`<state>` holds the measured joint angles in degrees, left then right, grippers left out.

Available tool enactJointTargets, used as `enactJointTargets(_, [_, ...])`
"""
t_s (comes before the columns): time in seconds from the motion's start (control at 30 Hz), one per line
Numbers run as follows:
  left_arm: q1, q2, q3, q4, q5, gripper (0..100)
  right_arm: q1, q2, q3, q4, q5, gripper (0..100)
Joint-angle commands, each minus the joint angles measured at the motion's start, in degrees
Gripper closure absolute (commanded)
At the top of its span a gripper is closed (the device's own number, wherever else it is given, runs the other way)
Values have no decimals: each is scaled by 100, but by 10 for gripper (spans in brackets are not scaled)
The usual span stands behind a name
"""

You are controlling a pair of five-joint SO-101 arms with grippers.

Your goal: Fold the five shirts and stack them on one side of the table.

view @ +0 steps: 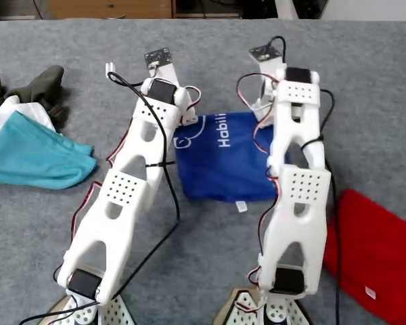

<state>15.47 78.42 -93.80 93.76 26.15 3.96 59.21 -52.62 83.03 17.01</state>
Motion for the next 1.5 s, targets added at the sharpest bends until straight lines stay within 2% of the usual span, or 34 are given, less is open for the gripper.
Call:
enactJointTargets(0.0, [-114, -66, -176, -26, -9, 981, 488, 145, -541, 9, -26, 990])
enactJointTargets(0.2, [-53, -66, -193, -44, -9, 981, 145, 242, -1604, 879, 18, 990])
enactJointTargets(0.33, [-44, -66, -193, -44, -9, 981, 57, 233, -3116, 1943, 26, 990])
enactJointTargets(0.43, [-53, -66, -193, -44, -9, 981, 127, 31, -3442, 1969, 0, 990])
enactJointTargets(0.5, [-53, -66, -193, -44, -9, 981, 145, -374, -2897, 1978, 0, 990])
enactJointTargets(0.67, [-53, -66, -193, -44, -9, 981, 75, -2149, -497, 1908, 26, 990])
enactJointTargets(0.83, [-53, -66, -193, -44, -9, 981, -57, -3512, 1578, 1327, 193, 990])
enactJointTargets(0.97, [-18, -66, -193, -35, -9, 981, -479, -4127, 3670, 167, 132, 990])
enactJointTargets(1.1, [18, -119, -202, 9, -9, 981, -576, -4321, 5508, -1802, 62, 990])
enactJointTargets(1.17, [26, -119, -202, 44, -9, 981, -435, -4321, 5877, -2295, 62, 990])
enactJointTargets(1.33, [88, -198, -220, 229, -9, 981, -66, -4198, 6000, -2708, 167, 990])
enactJointTargets(1.47, [281, -497, -211, 369, -9, 981, 453, -3512, 5789, -2971, 316, 990])
